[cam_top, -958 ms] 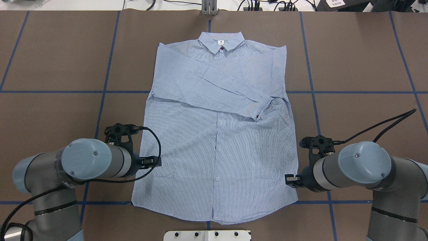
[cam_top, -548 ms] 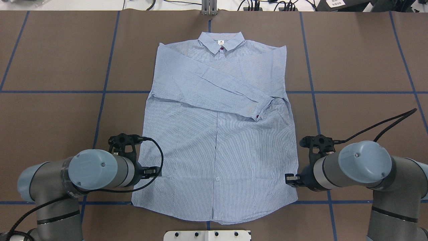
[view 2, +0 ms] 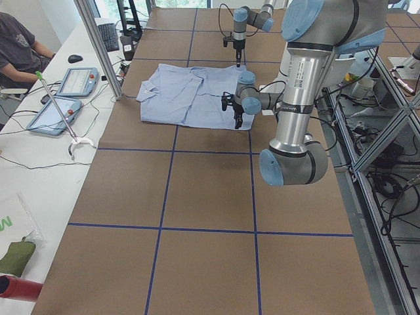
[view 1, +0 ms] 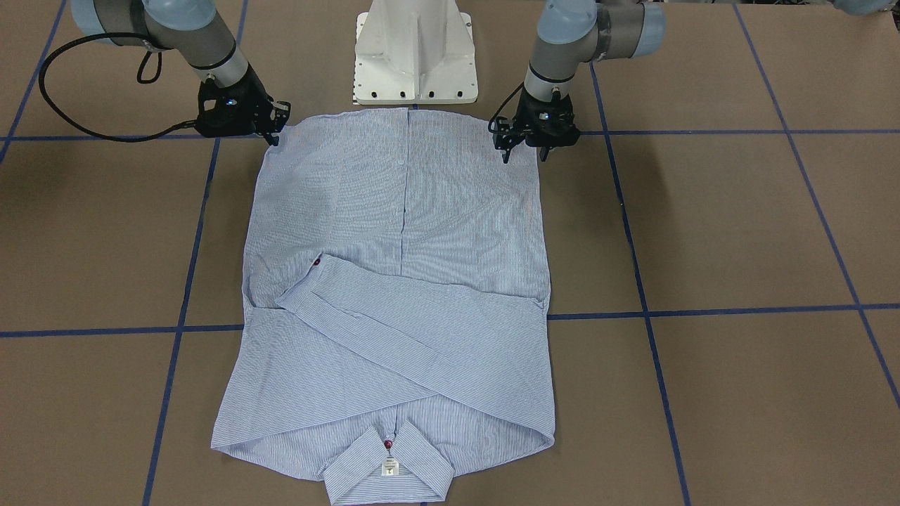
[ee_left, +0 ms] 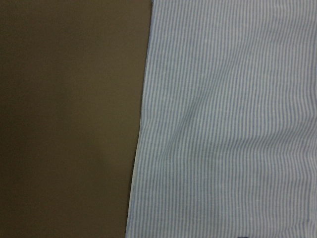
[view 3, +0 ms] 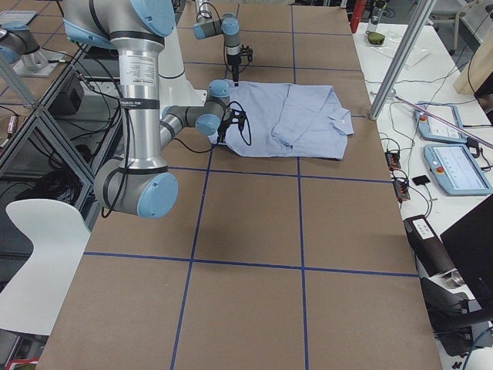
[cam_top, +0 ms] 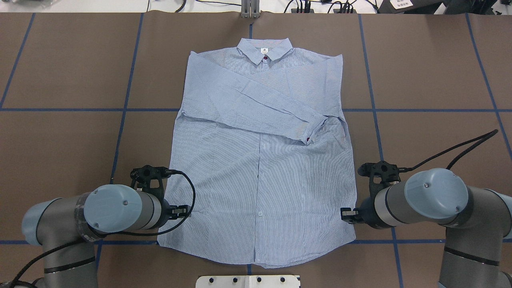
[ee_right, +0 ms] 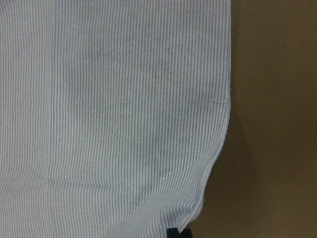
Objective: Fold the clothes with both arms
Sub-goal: 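Lower both grippers onto the hem corners and close on the fabric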
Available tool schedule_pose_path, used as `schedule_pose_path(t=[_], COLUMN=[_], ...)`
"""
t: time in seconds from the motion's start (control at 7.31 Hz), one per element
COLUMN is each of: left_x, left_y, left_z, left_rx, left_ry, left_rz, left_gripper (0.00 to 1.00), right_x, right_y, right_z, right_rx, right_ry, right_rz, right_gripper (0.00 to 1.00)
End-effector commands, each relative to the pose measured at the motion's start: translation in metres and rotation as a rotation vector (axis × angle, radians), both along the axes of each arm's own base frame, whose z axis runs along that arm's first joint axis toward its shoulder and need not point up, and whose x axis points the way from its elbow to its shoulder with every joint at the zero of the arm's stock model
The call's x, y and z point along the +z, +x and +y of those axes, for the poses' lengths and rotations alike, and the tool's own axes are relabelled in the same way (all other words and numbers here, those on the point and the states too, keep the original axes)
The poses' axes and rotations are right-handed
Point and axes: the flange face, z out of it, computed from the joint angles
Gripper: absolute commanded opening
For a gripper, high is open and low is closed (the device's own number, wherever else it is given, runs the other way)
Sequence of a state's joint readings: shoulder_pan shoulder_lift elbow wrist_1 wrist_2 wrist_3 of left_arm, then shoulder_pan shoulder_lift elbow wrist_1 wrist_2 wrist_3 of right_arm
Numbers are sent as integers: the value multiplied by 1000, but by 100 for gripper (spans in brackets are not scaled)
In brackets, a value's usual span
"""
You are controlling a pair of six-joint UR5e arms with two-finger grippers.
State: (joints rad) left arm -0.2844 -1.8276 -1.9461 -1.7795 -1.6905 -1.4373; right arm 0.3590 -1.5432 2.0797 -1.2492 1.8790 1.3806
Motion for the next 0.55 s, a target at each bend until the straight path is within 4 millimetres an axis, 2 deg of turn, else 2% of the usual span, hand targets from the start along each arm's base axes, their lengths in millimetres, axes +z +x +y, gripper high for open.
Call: schedule_pose_path(t=[0.0, 0.41], left_x=[4, 6], left_y=[0, 2], left_z=[2, 6], left_rx=[5, 12], left_ry=[-3, -12], left_rz=[-6, -38], left_gripper=[77, 74], right_x=[0, 0], right_y=[0, 3], right_z=[0, -5], right_rx=[-1, 6], right_ry=[-1, -7], right_rz=[0, -2], right_gripper=[0, 0])
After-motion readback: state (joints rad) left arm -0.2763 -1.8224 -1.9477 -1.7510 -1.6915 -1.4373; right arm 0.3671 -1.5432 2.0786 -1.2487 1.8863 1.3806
